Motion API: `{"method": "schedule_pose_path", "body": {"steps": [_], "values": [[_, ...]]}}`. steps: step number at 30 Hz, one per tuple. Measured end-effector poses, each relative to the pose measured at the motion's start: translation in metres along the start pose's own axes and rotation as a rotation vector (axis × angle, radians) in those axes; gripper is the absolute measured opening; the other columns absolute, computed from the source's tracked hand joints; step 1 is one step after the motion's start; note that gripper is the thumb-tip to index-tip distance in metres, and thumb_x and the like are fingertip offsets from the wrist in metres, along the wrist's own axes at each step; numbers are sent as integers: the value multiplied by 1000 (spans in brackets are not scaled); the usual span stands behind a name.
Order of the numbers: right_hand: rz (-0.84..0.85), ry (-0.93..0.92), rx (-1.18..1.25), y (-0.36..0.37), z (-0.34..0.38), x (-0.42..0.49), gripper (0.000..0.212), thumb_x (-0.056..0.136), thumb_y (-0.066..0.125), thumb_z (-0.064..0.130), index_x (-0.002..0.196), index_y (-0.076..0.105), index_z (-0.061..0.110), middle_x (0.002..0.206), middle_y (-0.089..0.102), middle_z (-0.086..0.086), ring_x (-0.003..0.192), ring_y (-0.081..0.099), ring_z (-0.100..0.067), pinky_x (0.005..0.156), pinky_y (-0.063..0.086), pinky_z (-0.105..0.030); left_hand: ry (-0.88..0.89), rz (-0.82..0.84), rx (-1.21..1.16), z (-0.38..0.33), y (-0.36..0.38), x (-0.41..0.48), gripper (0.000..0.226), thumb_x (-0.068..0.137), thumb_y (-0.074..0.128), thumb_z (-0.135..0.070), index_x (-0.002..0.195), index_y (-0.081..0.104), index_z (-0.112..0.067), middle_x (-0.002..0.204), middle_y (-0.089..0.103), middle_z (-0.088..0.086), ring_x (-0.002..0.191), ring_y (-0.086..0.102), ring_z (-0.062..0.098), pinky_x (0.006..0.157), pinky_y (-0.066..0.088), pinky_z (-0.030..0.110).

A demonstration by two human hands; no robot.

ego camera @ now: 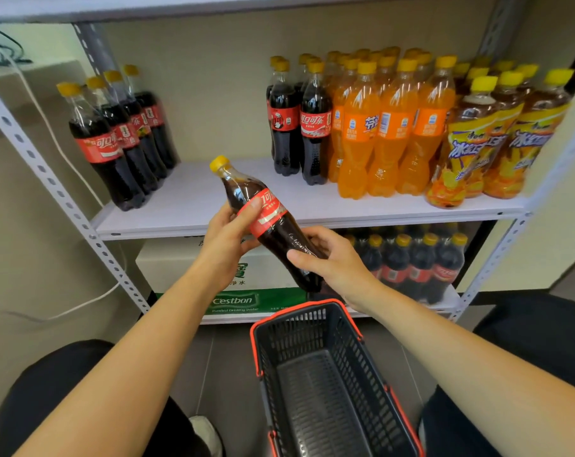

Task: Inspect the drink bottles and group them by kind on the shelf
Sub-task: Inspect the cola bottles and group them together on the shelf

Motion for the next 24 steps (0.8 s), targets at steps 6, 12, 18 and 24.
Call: {"method": "schedule_pose_path", "body": {"steps": [6, 12, 18, 24], "values": [[50, -16, -222, 3, 1, 2, 51, 81, 86, 32, 125, 60, 25, 114, 70, 8, 105, 67, -5, 92, 53, -26, 127, 72, -39, -9, 3, -6, 36, 83, 75, -24, 118, 68, -16, 105, 73, 0, 101, 70, 18, 83, 57, 32], [23, -144, -240, 2, 15, 4, 60, 85, 83, 26, 138, 57, 22, 126, 68, 9, 117, 63, -2, 98, 50, -22, 184, 214, -15, -15, 23, -17, 55, 81, 67, -1, 134, 56, -10, 121, 69, 9, 116, 63, 26, 99, 53, 41], [-23, -200, -221, -8, 3, 5, 72, 77, 89, 11, 139, 54, 24, 129, 66, 3, 122, 62, -10, 107, 51, -36, 300, 219, 123, -44, 25, -25, 63, 83, 77, -14, 140, 55, -24, 138, 65, 5, 130, 60, 27, 106, 51, 42], [-109, -284, -292, -15, -1, 5, 72, 73, 90, 17, 128, 55, 46, 125, 64, 20, 122, 60, -6, 100, 49, -20, 466, 106, 420, -67, 9, -34, 37, 83, 81, -7, 117, 72, -18, 109, 77, 3, 101, 72, 23, 84, 61, 44]]}}
Point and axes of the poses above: each hand's wrist, its own x-axis towards the middle knuckle, its own y-axis out of the palm, z = x × y, the point moved 6 cm from there along x, towards the middle knuckle
